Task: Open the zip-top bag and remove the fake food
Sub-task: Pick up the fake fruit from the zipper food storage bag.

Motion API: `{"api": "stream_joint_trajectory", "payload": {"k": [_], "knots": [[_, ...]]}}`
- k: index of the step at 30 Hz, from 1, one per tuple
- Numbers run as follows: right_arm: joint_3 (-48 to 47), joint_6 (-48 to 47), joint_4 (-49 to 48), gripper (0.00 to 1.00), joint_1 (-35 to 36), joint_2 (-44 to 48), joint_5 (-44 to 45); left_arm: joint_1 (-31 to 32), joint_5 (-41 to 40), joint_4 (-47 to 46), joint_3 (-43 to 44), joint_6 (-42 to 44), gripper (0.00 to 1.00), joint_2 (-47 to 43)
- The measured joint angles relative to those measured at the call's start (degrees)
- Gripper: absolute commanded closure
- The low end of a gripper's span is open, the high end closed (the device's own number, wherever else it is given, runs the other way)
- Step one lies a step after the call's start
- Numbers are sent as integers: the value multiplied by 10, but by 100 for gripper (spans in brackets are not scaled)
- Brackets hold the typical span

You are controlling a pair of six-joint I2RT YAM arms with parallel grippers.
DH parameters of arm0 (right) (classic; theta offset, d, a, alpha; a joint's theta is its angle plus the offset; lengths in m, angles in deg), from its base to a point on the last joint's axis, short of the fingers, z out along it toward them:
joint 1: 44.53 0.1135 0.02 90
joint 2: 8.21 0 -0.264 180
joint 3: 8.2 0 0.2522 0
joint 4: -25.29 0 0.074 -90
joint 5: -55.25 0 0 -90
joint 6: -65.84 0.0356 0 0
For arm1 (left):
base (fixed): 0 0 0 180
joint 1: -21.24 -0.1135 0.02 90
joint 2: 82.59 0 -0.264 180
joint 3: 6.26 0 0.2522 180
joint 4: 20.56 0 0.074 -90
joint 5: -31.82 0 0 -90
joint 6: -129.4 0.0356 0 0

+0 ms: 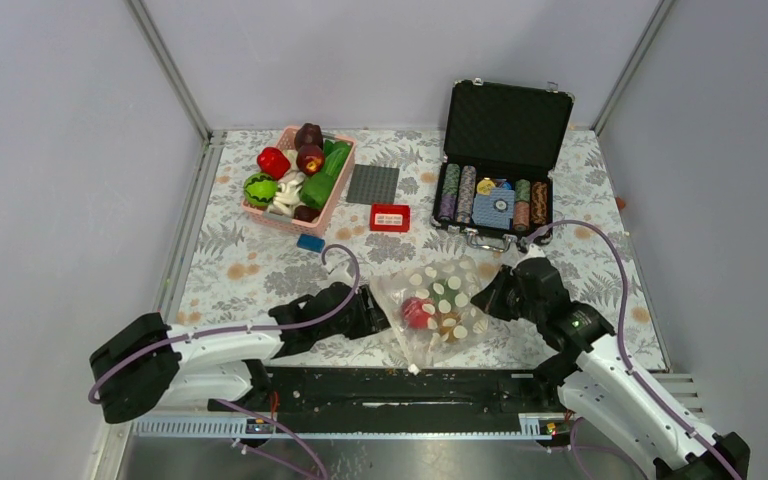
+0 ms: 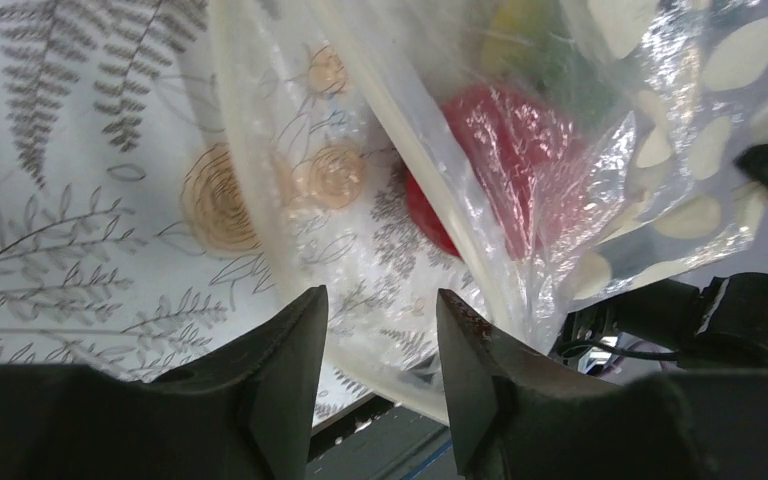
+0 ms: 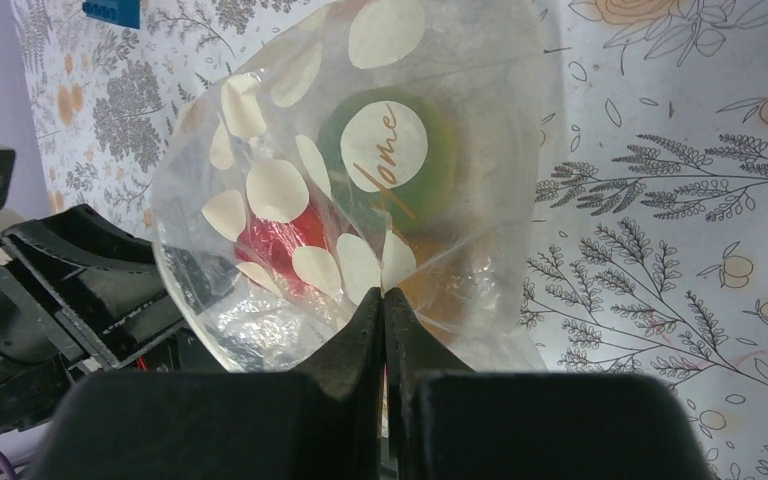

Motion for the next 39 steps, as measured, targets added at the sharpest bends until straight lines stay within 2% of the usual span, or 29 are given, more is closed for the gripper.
{"api": "stream_joint_trajectory", "payload": {"k": [12, 18, 22, 39], "knots": [[31, 18, -20, 100, 0, -11, -16, 13, -3, -145, 3, 9, 46, 62], [32, 22, -31, 100, 0, -22, -18, 18, -3, -220, -23, 12, 22, 70], [34, 23, -37, 100, 0, -28, -24, 19, -3, -238, -24, 17, 15, 82], [40, 27, -52, 100, 0, -35, -40, 21, -11, -236, 32, 29, 8, 151]]}}
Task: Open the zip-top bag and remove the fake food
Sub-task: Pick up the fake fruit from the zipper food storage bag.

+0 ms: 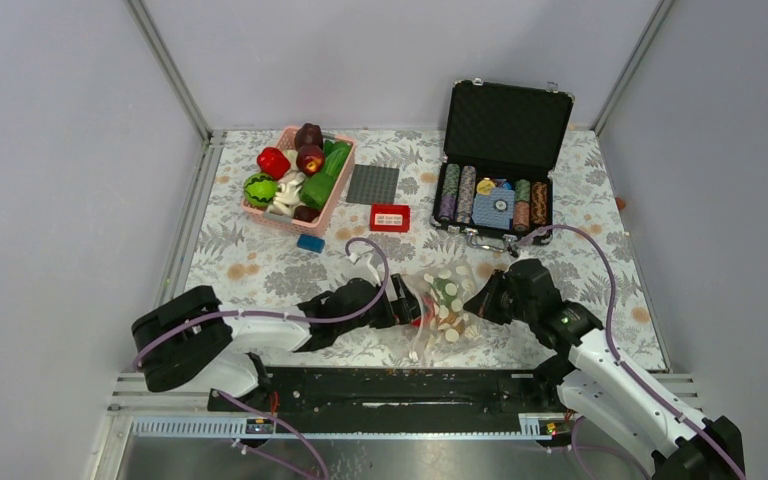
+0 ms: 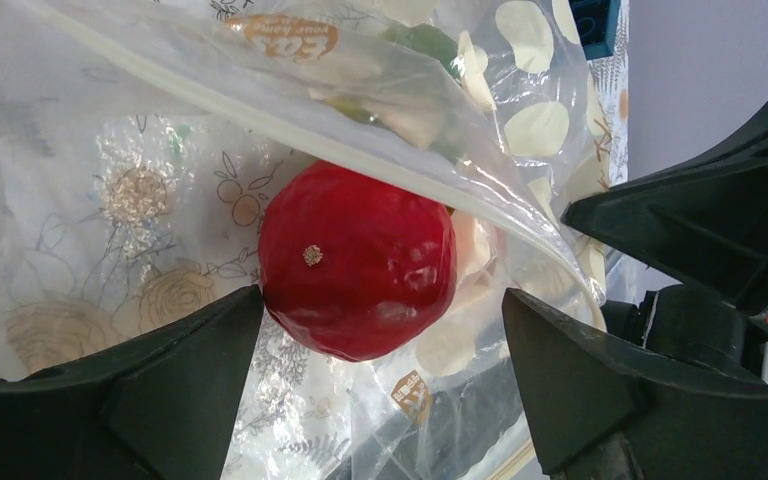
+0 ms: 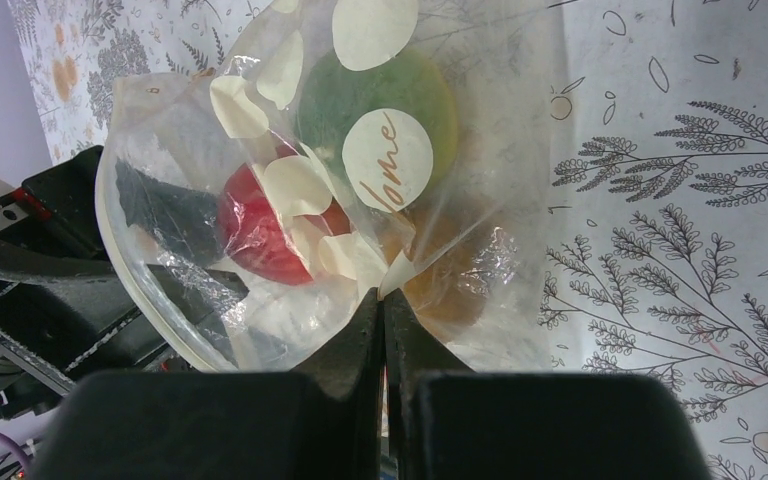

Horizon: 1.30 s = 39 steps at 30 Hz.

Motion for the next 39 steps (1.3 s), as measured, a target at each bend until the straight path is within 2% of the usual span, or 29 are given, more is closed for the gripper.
{"api": "stream_joint_trajectory", "payload": {"k": [14, 17, 20, 24, 27, 34, 39], "knots": [[10, 2, -12, 100, 0, -3, -13, 7, 1, 28, 57, 2, 6, 80], [14, 2, -13, 100, 0, 0, -13, 9, 1, 40, 70, 2, 15, 87], [15, 2, -13, 100, 0, 4, -14, 11, -2, 52, 77, 1, 35, 92], [16, 2, -14, 100, 0, 8, -16, 13, -12, 77, 83, 1, 42, 87], [18, 2, -15, 100, 0, 8, -17, 14, -25, 118, 86, 8, 43, 67], [18, 4, -15, 100, 0, 8, -18, 14, -37, 299, 150, 63, 49, 4], [19, 9, -12, 100, 0, 19, -8, 13, -45, 409, 167, 92, 49, -81]]}}
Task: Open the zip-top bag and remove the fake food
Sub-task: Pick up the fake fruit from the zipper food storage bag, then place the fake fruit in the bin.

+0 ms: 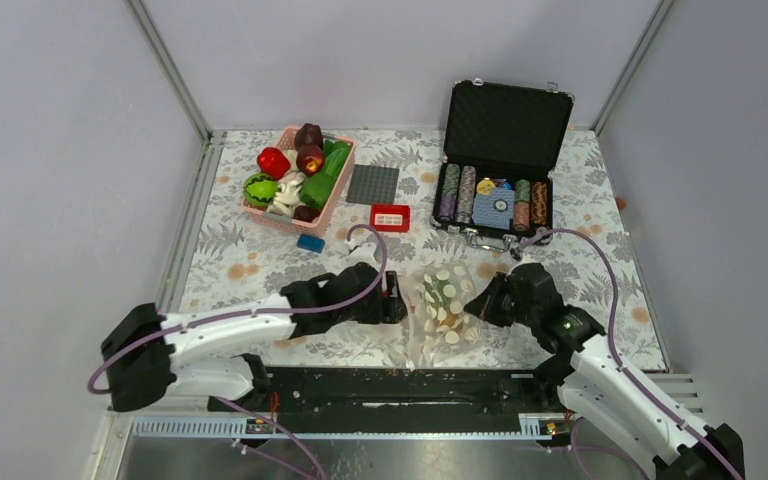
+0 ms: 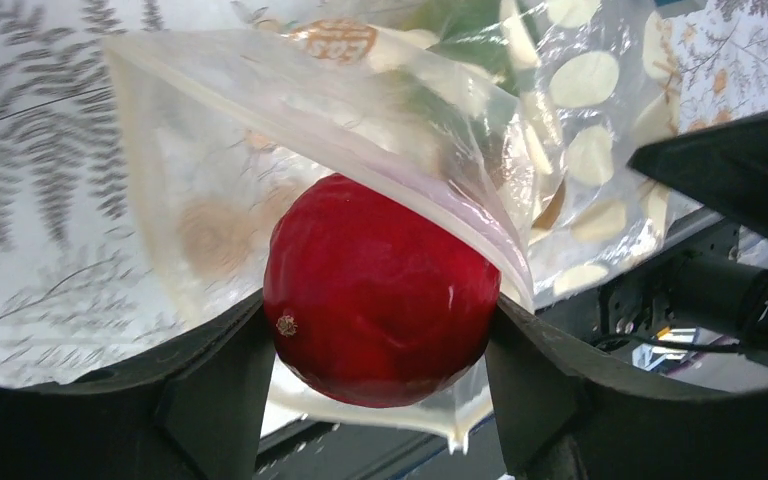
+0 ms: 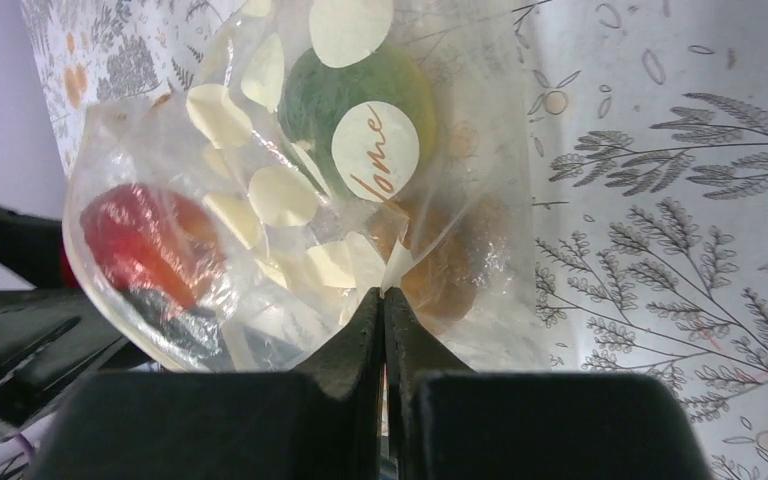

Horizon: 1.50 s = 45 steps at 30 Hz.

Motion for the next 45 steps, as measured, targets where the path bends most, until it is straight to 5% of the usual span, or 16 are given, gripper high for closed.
{"api": "stream_joint_trajectory", "payload": {"k": [8, 14, 21, 32, 37, 45], "knots": [[0, 12, 38, 100, 0, 58, 62, -36, -22, 153, 0, 12, 48, -164], [0, 13, 51, 100, 0, 57, 76, -146, -23, 259, 50, 52, 47, -212], [0, 11, 51, 100, 0, 55, 77, -327, 12, 297, 287, 179, 48, -89], [0, -11, 51, 100, 0, 41, 78, -458, 32, 293, 555, 301, 53, 165], [0, -23, 45, 100, 0, 21, 78, -500, 46, 285, 554, 306, 54, 238], [0, -31, 27, 100, 0, 1, 77, -545, 50, 242, 433, 288, 53, 216]]}}
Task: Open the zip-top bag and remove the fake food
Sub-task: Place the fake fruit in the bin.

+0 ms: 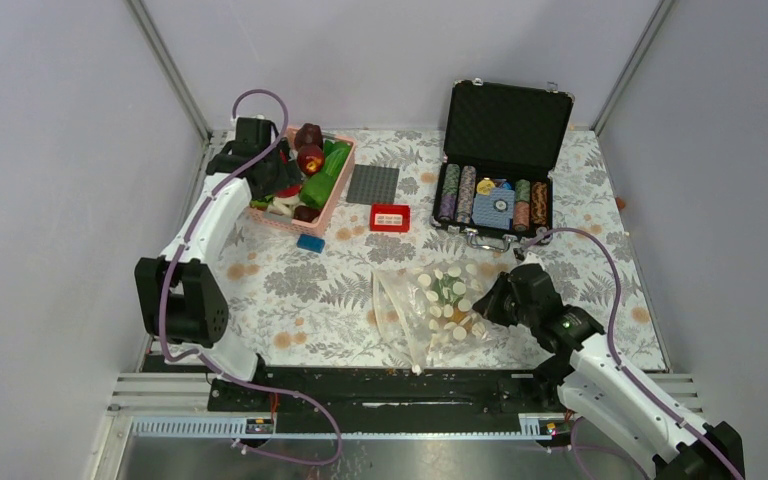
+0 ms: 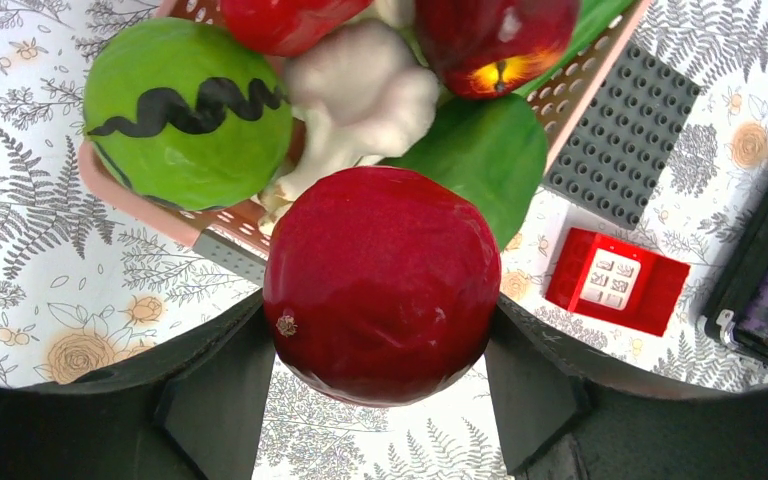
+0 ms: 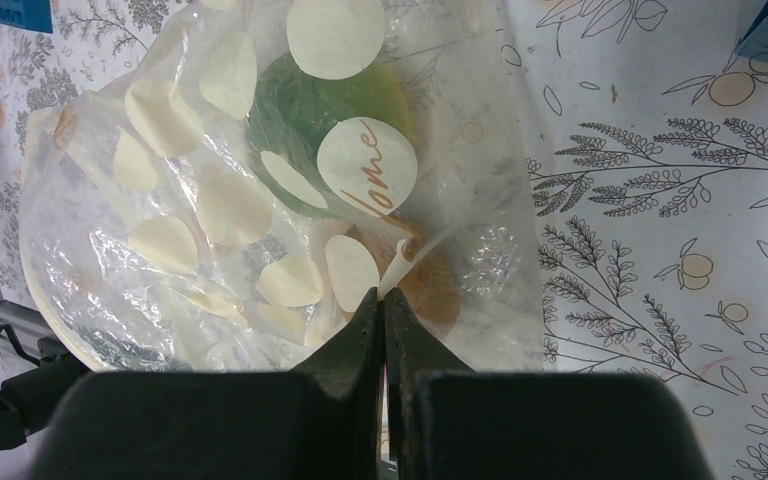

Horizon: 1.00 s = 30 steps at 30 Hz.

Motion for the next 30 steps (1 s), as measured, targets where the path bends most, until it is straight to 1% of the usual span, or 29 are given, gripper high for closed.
{"api": "stream_joint_trajectory", "payload": {"k": [4, 6, 8, 14, 17, 22, 27, 30], "knots": [[0, -2, -4, 100, 0, -5, -1, -13, 0, -16, -6, -9, 53, 0], [0, -3, -5, 100, 0, -5, -1, -17, 2, -20, 8, -10, 53, 4], [0, -4, -5, 100, 0, -5, -1, -21, 3, -16, 49, -9, 53, 21], [5, -8, -11, 100, 0, -14, -1, -28, 13, -21, 242, 0, 53, 125], [7, -11, -21, 100, 0, -27, -2, -33, 20, -26, 294, 10, 53, 165], [8, -16, -39, 100, 0, -58, -7, -41, 37, -59, 313, 38, 53, 214], [9, -20, -54, 100, 0, -80, -15, -44, 65, -108, 313, 92, 54, 255], [9, -23, -57, 100, 0, -86, -16, -48, 97, -133, 313, 127, 54, 266]]}}
